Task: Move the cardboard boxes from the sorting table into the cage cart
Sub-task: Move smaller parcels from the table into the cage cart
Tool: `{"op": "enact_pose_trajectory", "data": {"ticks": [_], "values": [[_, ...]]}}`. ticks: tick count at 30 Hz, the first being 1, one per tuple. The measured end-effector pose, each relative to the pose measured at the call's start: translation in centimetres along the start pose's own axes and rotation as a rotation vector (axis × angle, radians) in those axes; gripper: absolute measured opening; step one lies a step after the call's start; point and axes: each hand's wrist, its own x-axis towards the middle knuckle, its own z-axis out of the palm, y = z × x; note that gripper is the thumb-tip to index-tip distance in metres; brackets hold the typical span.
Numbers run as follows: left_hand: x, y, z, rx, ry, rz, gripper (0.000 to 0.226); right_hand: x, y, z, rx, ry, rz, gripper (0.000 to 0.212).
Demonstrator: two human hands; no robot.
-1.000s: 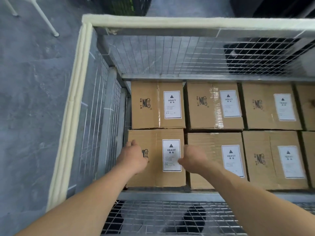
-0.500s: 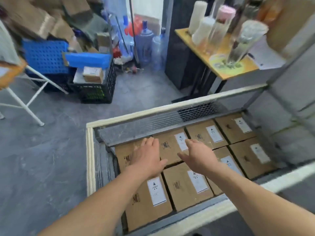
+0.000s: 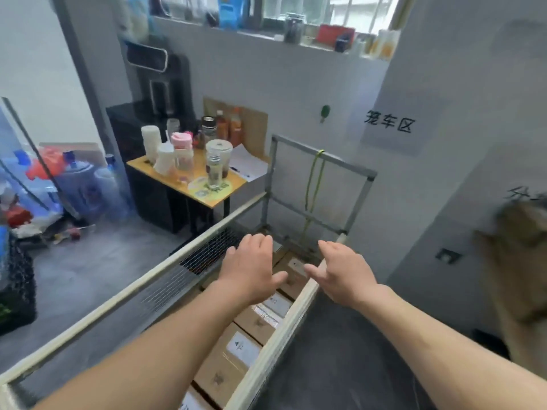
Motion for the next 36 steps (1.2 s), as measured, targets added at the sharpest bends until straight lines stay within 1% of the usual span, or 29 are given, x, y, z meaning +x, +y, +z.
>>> {"op": "enact_pose_trajectory", "data": {"ticks": [3, 8, 13, 18, 20, 24, 28, 32, 36], "values": [[0.9, 6.3, -0.9, 0.003, 0.007, 0.097, 0.075, -3.0, 4.7, -3.1, 0.008, 0.056, 0.075, 0.068], [1.2, 16.6, -1.3, 0.002, 0.022, 0.215, 0.081, -8.6, 12.5, -7.2, 0.023, 0.095, 0.178, 0.074], [0.4, 25.8, -1.9, 0.014, 0.043, 0.296, 0.086, -14.0, 19.8, -10.8, 0.029, 0.157, 0.257, 0.066], [-0.4, 33.8, -2.0, 0.021, 0.048, 0.347, 0.089, -18.5, 26.0, -13.6, 0.005, 0.209, 0.292, 0.072], [-0.9, 36.6, -1.9, 0.025, 0.040, 0.369, 0.086, -20.3, 28.2, -14.4, 0.002, 0.229, 0.312, 0.071], [-1.6, 41.2, -1.8, 0.025, 0.026, 0.405, 0.081, -23.8, 31.9, -16.0, 0.014, 0.261, 0.373, 0.069], [-1.4, 44.6, -2.1, 0.023, 0.017, 0.448, 0.082, -26.4, 35.0, -17.2, 0.022, 0.286, 0.432, 0.059], [-0.4, 47.2, -1.7, -0.004, 0.009, 0.497, 0.080, -27.6, 37.4, -16.9, 0.012, 0.297, 0.488, 0.058], [0.9, 49.1, -0.2, -0.010, -0.036, 0.560, 0.084, -28.1, 39.1, -15.8, -0.001, 0.282, 0.551, 0.056]]}}
